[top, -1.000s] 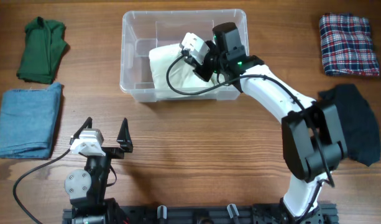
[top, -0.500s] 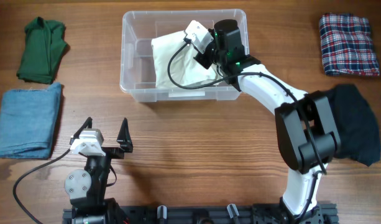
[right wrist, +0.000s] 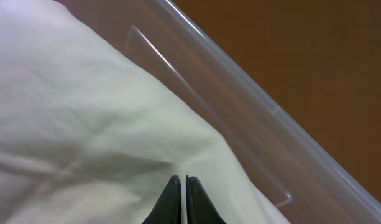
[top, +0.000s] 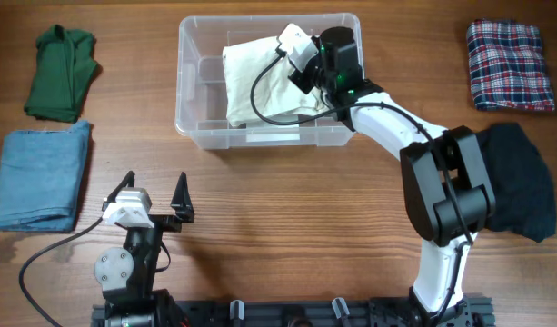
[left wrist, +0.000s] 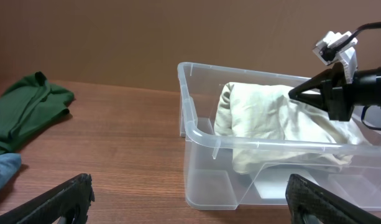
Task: Pack container
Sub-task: 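Press and smooth the cream cloth flat with the right gripper, then push the cream cloth's edges down into the container with the right gripper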
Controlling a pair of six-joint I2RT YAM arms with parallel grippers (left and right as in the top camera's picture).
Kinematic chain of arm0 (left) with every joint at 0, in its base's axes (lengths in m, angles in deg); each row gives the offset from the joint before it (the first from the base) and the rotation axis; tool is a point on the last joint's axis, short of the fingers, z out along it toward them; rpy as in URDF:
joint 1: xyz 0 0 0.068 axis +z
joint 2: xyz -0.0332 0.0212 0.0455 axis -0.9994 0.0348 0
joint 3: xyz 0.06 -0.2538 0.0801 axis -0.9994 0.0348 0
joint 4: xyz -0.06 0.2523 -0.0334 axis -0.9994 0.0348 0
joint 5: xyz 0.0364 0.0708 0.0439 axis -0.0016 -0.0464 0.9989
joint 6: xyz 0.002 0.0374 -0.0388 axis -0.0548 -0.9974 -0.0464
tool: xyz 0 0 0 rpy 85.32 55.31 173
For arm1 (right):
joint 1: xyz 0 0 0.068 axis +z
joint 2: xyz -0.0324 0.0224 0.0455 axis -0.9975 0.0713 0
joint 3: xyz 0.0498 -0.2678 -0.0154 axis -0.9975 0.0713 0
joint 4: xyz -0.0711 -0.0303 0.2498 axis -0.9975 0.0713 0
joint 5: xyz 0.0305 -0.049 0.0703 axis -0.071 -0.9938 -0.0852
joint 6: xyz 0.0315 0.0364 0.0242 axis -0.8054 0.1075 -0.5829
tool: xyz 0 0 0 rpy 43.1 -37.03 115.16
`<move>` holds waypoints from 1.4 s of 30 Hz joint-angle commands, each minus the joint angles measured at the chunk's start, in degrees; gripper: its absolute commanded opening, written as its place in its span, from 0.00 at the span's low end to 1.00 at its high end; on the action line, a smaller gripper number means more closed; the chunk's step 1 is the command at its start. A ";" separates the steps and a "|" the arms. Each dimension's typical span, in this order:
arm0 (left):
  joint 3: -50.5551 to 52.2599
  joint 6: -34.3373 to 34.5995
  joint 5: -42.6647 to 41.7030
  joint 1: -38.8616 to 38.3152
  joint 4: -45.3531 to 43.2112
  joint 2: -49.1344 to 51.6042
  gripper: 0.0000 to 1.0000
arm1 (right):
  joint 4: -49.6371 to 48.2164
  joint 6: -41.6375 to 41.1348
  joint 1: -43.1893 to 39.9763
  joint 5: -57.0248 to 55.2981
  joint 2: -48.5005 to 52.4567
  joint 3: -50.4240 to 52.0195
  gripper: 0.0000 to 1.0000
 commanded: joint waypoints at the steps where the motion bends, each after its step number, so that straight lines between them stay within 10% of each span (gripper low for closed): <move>1: 0.48 0.74 0.59 0.26 0.00 -0.42 1.00 | -0.76 -1.09 -1.03 -0.98 1.84 -0.92 0.04; 19: 0.48 0.74 0.59 0.26 0.00 -0.42 1.00 | -2.51 -3.56 -1.44 -2.82 4.61 -1.60 0.04; 36: 0.48 0.74 0.59 0.26 0.00 -0.42 1.00 | 60.28 -7.02 2.34 -0.42 3.72 -45.11 0.04; 39: 0.48 0.76 0.59 0.26 0.00 -0.42 1.00 | 65.31 -7.04 3.87 2.62 3.19 -46.56 0.18; 42: 0.48 0.74 0.59 0.26 0.00 -0.42 1.00 | 65.77 -7.15 5.20 9.99 2.84 -46.56 0.04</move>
